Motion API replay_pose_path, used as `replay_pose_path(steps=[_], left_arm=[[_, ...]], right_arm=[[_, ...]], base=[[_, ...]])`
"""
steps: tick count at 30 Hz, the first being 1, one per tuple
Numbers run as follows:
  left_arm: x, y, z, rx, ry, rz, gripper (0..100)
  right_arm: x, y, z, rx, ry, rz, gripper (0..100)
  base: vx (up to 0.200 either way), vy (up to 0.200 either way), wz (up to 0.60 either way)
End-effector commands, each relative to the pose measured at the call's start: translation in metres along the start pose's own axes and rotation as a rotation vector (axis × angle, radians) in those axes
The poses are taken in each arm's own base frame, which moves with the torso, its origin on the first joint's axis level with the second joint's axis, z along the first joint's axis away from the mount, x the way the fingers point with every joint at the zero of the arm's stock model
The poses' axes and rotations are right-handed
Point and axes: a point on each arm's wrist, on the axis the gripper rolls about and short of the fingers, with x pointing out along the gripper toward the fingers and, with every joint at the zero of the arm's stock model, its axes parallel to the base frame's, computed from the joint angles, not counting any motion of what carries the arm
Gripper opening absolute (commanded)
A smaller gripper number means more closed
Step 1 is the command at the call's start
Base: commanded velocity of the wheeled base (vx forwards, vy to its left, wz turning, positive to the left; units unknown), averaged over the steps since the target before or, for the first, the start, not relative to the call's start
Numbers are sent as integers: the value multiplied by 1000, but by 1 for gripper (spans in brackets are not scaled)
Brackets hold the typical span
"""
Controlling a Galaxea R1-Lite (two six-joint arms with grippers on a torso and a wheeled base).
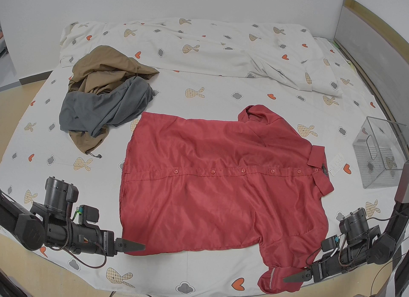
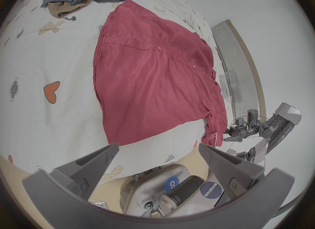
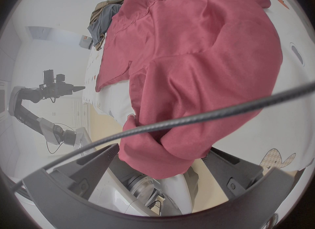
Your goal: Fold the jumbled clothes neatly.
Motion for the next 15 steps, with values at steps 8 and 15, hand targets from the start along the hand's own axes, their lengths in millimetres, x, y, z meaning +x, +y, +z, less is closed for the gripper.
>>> replay_pose_path(steps=[8, 15], left_arm=[[0, 0, 0, -1, -1, 0, 100], [0, 0, 1, 0, -4, 0, 100]], right_arm=[[12, 1, -3, -14, 55, -41, 0], [6, 3, -6, -7, 43, -32, 0]], base=[[0, 0, 0], [0, 0, 0]])
